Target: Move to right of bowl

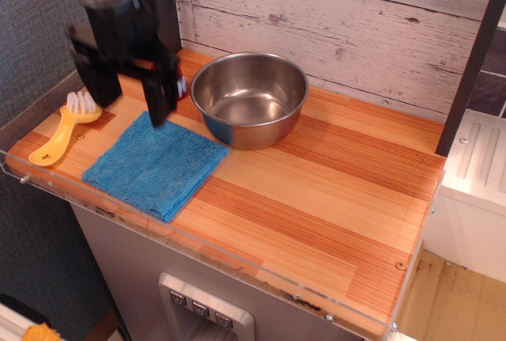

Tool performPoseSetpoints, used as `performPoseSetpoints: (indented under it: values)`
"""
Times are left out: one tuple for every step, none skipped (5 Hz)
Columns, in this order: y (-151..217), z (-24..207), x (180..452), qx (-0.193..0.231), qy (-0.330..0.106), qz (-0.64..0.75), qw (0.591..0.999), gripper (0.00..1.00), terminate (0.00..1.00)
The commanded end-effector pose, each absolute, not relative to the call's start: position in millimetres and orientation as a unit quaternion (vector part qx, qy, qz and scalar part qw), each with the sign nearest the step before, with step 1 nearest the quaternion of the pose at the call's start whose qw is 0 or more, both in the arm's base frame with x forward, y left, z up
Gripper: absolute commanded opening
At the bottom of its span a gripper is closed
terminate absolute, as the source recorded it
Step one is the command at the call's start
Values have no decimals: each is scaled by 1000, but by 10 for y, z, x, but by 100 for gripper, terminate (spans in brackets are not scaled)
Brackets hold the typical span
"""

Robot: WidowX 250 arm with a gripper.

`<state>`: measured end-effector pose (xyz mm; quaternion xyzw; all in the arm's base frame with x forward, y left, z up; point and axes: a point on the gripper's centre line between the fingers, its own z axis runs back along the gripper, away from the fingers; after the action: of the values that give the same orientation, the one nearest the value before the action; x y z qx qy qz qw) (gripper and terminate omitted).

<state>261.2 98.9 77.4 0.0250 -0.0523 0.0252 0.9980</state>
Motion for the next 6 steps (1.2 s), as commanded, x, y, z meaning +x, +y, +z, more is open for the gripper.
performPoseSetpoints:
  values:
    - [1058,348,2770,25,-85,-51,995,100,0]
    - [1097,245,2783,41,-100,-110,988,100,0]
    - [1158,149,2721,47,-93,-125,987,100,0]
    - [1050,60,2669,13,-67,-111,991,100,0]
    - [864,57,2603,-11,-45,-91,995,100,0]
    - [550,164,2542,-11,-47,-107,993,100,0]
